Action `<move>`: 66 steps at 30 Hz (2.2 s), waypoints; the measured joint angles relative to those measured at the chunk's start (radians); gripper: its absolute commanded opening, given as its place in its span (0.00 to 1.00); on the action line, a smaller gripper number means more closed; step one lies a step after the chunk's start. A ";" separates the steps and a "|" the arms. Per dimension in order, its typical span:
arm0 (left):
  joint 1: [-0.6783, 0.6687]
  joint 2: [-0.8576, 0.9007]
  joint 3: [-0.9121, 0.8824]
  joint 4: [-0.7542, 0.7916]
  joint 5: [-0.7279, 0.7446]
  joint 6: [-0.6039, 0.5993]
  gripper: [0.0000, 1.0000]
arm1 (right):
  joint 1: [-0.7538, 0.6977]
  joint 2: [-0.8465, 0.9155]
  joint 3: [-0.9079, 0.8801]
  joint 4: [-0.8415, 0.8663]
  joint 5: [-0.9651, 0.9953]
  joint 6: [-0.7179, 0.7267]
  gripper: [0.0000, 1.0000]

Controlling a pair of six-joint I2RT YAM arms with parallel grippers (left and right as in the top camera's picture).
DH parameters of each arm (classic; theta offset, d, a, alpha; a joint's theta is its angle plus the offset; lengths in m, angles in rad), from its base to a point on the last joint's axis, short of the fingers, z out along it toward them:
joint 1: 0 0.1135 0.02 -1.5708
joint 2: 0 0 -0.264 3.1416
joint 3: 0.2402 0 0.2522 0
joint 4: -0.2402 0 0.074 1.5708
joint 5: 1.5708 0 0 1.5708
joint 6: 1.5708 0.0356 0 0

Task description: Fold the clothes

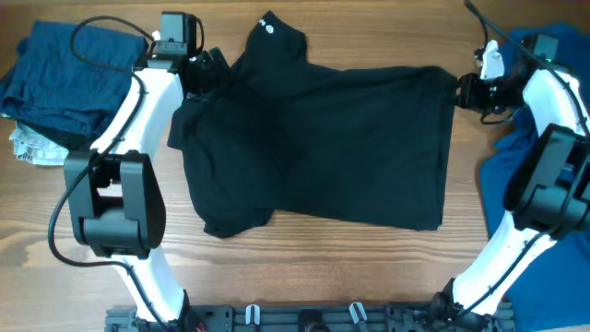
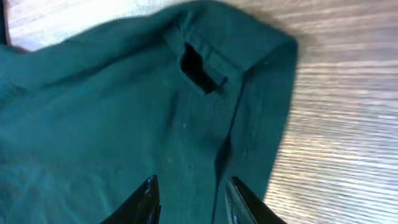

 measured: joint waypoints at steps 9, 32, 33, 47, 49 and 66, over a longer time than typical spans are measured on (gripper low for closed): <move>0.000 0.000 0.000 0.000 0.000 0.000 1.00 | 0.000 0.073 -0.003 0.008 -0.010 -0.001 0.35; 0.000 0.000 0.000 0.000 0.000 0.000 1.00 | 0.038 0.073 -0.005 0.047 -0.014 0.056 0.26; 0.000 0.000 0.000 0.000 0.000 0.000 1.00 | 0.043 0.073 -0.005 0.047 -0.013 0.056 0.25; 0.000 0.000 0.000 0.000 0.000 0.000 1.00 | 0.045 0.074 -0.005 0.040 0.060 0.060 0.27; 0.000 0.000 0.000 0.000 0.000 0.000 1.00 | 0.045 0.082 -0.007 0.047 0.063 0.076 0.25; 0.000 0.000 0.000 0.000 0.000 0.000 1.00 | 0.037 0.082 -0.027 0.083 0.066 0.150 0.04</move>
